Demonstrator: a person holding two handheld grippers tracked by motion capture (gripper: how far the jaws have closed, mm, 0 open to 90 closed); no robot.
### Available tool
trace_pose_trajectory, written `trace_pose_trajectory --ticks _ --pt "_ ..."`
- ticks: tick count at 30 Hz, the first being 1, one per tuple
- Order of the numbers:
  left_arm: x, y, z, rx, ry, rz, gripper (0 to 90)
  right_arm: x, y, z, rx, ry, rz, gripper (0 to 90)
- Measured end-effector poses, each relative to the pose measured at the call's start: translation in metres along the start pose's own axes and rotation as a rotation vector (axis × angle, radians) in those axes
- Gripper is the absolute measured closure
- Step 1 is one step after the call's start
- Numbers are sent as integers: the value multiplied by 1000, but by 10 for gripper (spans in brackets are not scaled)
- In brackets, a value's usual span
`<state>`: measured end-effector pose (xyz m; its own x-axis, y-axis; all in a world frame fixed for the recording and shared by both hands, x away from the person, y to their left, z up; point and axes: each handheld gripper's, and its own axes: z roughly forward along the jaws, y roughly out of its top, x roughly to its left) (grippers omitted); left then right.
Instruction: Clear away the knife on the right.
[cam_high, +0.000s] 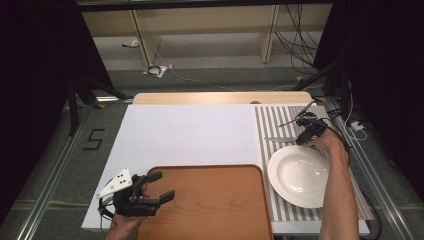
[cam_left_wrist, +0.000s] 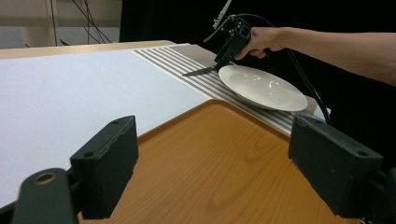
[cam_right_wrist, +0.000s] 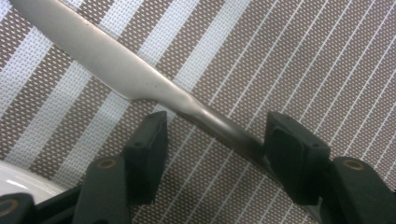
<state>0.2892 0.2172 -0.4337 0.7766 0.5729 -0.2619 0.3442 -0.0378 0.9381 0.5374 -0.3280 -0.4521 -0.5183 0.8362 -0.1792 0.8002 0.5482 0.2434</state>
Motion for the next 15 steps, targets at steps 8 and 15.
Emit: trace_pose_trajectory --ticks 8,15 --pt "-1 0 0 2 -5 8 159 -2 0 1 -11 2 7 417" --pt "-1 0 1 2 -5 5 159 -3 0 1 -11 10 6 404"
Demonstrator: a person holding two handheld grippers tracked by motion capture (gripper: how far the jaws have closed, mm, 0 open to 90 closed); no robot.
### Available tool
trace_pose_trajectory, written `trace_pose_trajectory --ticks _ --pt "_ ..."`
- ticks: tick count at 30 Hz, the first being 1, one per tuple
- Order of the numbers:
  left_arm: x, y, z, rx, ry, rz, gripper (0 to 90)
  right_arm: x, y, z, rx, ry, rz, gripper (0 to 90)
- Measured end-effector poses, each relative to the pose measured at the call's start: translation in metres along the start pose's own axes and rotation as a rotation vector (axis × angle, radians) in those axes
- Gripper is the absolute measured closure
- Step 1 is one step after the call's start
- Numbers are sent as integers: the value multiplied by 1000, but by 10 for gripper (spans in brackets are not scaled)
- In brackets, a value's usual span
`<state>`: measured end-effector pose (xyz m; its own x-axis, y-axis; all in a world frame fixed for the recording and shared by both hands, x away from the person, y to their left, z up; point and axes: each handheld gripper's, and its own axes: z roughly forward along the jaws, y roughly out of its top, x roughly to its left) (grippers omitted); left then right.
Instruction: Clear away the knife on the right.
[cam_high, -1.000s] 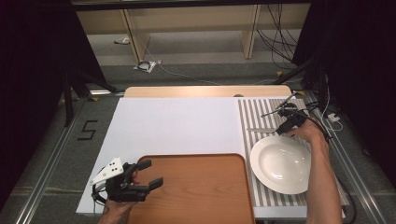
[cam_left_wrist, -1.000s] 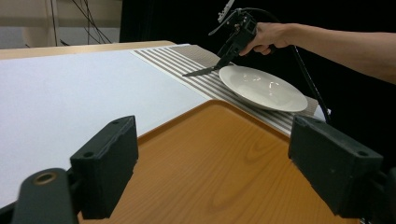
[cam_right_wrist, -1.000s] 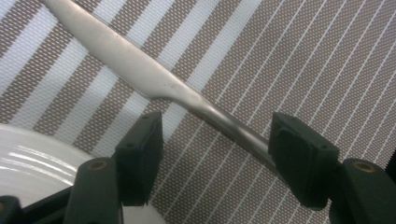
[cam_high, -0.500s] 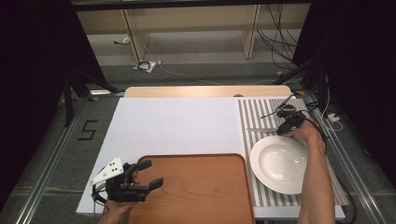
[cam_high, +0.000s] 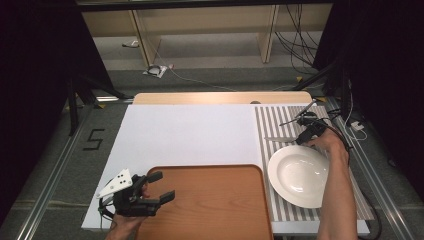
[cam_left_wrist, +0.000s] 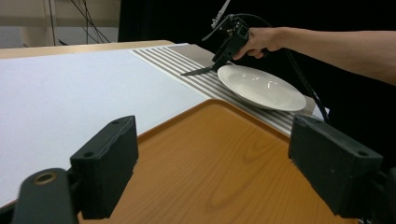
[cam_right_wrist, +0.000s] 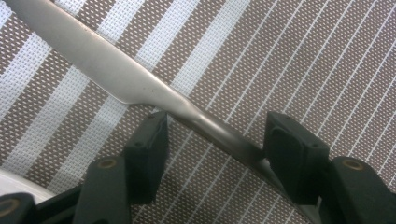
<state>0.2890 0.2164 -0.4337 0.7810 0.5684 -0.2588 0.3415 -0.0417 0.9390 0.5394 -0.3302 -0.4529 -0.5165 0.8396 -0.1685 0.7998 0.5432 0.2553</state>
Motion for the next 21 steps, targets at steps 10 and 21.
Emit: trace_pose_trajectory --ticks 10,21 --pt "0 0 0 3 -2 1 159 -1 -1 1 -10 0 10 379" --pt "0 0 0 1 -3 0 159 -1 -2 0 -11 50 32 529"
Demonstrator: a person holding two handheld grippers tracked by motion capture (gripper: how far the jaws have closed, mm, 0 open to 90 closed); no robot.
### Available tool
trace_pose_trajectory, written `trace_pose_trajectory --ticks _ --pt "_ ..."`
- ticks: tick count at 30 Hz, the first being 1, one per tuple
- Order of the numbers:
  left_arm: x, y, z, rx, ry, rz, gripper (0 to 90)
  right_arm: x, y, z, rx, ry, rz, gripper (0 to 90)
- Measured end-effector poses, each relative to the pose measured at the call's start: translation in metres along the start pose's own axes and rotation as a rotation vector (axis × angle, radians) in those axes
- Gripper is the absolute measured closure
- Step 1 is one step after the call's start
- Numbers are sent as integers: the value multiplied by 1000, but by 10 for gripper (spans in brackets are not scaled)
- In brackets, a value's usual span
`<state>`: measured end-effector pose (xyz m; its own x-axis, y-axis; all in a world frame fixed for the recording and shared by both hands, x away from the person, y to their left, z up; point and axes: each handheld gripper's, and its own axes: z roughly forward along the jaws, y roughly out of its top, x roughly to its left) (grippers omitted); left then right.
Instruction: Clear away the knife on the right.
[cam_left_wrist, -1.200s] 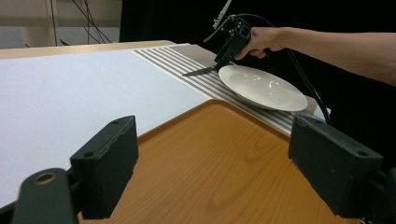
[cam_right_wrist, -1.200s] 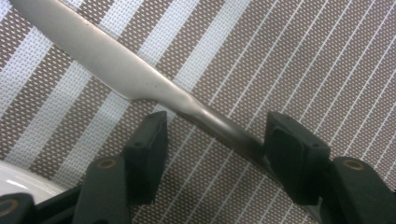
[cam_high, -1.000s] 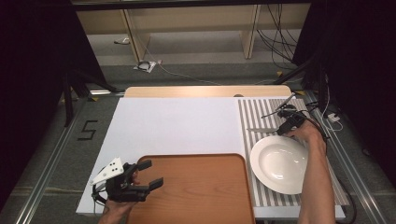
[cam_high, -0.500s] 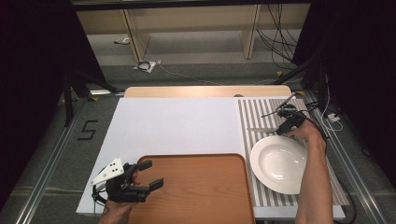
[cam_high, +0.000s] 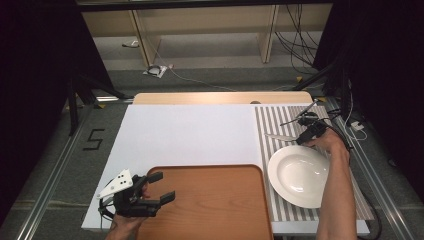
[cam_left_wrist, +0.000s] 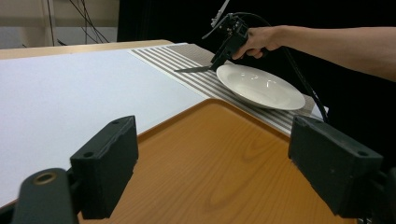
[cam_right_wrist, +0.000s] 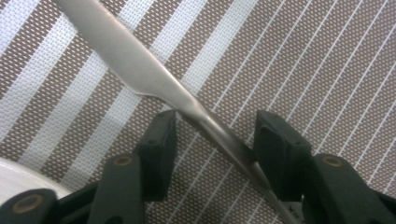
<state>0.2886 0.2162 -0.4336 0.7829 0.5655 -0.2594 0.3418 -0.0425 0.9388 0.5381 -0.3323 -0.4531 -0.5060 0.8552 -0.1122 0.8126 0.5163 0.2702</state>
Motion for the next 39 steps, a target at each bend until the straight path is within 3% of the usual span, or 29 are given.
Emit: trace_pose_trajectory --ticks 4,10,14,16,17,30,35,39 --pt "1 0 0 1 2 -2 159 4 2 -1 11 -9 -43 576" --pt "0 0 0 1 3 -1 159 4 0 -3 37 13 -57 613" --pt "0 0 0 3 3 -1 159 5 0 -4 62 46 -54 704" --pt "0 0 0 4 4 0 159 5 0 -3 63 39 -83 724" --pt "0 0 0 3 4 1 159 7 2 -3 69 42 -69 724" --pt "1 0 0 -1 7 -4 159 13 8 -3 135 16 -150 762" --pt "0 0 0 1 7 -1 159 16 9 -3 133 13 -175 798" --pt "1 0 0 0 7 -4 159 20 9 -3 135 -16 -212 800"
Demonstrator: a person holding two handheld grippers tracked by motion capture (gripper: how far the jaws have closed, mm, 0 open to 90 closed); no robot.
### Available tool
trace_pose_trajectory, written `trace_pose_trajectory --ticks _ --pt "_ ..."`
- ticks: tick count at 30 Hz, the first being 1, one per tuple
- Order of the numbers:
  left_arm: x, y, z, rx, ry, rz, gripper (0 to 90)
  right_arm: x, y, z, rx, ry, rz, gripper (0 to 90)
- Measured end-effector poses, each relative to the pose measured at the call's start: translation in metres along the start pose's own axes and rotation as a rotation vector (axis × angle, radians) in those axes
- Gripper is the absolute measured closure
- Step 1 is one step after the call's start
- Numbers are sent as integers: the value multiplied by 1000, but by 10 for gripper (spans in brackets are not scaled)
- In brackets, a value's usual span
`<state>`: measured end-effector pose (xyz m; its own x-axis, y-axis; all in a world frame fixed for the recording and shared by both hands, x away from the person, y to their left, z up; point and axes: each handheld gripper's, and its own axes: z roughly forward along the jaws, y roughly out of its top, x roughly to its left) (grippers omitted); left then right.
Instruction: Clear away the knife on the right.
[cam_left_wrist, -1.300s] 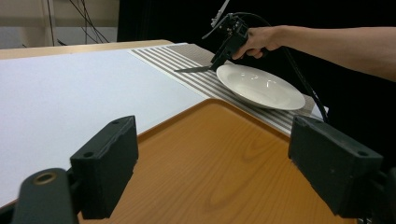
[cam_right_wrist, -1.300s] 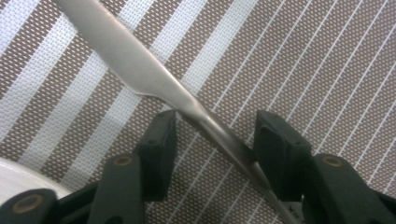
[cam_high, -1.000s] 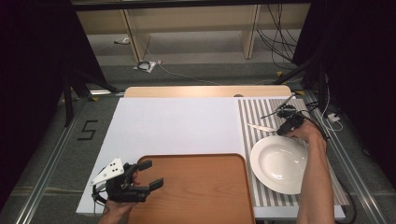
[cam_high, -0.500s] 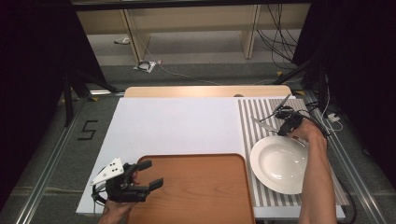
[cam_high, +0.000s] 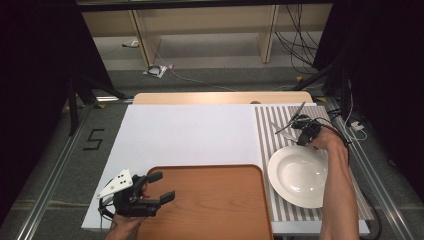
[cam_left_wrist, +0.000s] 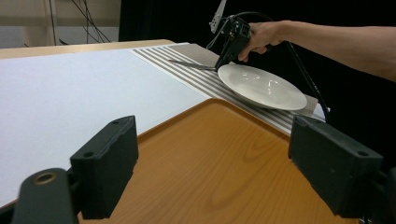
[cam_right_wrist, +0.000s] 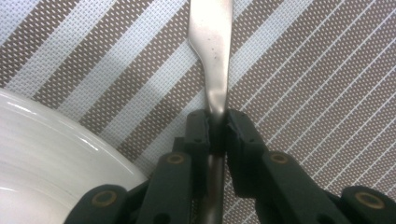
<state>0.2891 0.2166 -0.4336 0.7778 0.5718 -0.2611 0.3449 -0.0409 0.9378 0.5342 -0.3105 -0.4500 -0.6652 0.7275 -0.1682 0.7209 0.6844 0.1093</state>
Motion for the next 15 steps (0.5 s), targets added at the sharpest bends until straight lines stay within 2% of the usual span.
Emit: trace_pose_trajectory --ticks 3,6,7,11,12,15 --pt "1 0 0 -1 3 -2 159 3 0 -1 -12 -32 -27 801" --pt "1 0 0 1 4 -1 159 4 1 -5 -49 -88 -42 802" --pt "1 0 0 2 4 -1 159 4 1 -9 -82 -118 -39 802" --pt "1 0 0 0 6 -4 159 5 2 -16 -119 -133 -49 809" --pt "1 0 0 -1 6 -4 159 7 3 -18 -135 -160 -55 809" --pt "1 0 0 -1 7 -3 159 10 4 -23 -173 -197 -55 810"
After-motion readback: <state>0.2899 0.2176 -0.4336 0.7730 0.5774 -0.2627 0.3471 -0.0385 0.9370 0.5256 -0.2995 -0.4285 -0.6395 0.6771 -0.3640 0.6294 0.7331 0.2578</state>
